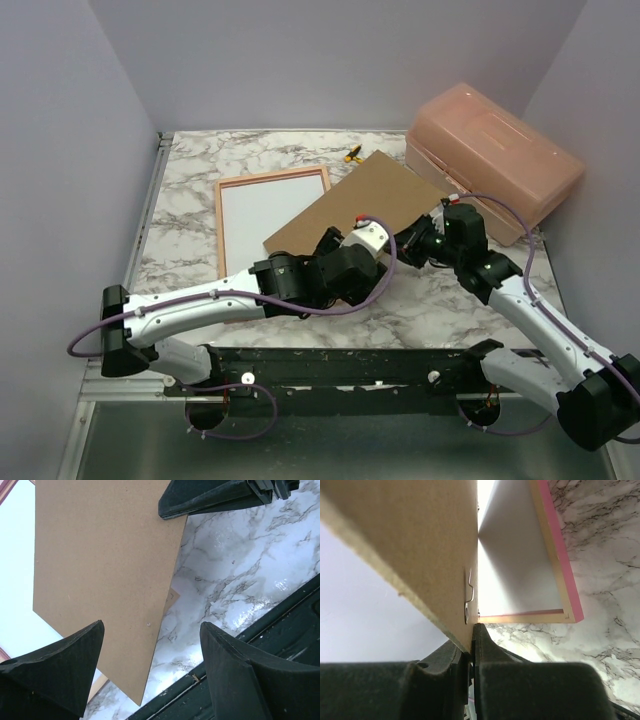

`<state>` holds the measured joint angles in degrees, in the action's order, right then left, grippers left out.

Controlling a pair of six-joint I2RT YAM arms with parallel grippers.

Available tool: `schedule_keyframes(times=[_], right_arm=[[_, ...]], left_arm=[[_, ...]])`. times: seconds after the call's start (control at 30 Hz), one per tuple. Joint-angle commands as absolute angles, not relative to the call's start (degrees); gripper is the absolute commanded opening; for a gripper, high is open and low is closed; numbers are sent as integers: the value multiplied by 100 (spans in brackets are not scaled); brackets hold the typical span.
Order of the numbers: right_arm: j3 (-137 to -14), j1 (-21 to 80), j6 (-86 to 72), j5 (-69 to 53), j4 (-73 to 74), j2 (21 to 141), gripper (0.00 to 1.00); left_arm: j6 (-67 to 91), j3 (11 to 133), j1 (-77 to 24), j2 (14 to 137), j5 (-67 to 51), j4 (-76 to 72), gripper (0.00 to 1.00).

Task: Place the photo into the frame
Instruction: Turn over the photo frame item at the center of the board.

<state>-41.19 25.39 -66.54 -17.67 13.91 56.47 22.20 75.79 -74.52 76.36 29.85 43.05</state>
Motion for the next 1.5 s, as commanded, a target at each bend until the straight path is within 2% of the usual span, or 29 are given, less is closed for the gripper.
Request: schedule_keyframes(times=[0.0,0.23,0.53,0.63,0.8,0.9,0.93,1.07,1.2,1.47], right_arm=[[-4356,2546,-6690,-1954,1440,5463,2],[-4408,2546,-6829,-2014,1439,5307,3],[-4443,2544,-6903,-2099,1495,5170,4],[-4438,2548,-6967,-2129,1503,5085,4],[-4487,2546,-6948,-2185,1556,5050,6],[-4523,2547,-6886,-2232,1550,5044,9],[-4516,2549,-6882,-2233,1513,5013,12],[-4537,2544,-6821,-2193,1435,4848,42],[-4658,2544,-6572,-2134,1546,4712,65],[-4948,2549,-5776,-1880,2230,4696,97]], left_arm=[[2153,7885,-7585,7991,3496,4432,78],[2215,8258,-7728,8724,3795,4491,71],[2739,8660,-7823,9534,4911,5223,60],[3082,8772,-7822,9701,5284,5565,49],[3665,8955,-7831,9852,5799,6179,25],[4022,9104,-7831,9891,6029,6593,16],[4112,9140,-7831,9903,6077,6700,14],[4415,9305,-7830,9964,6204,7117,0],[4723,9728,-7806,9932,6101,7733,0],[4195,9886,-7425,8811,5430,7372,0]])
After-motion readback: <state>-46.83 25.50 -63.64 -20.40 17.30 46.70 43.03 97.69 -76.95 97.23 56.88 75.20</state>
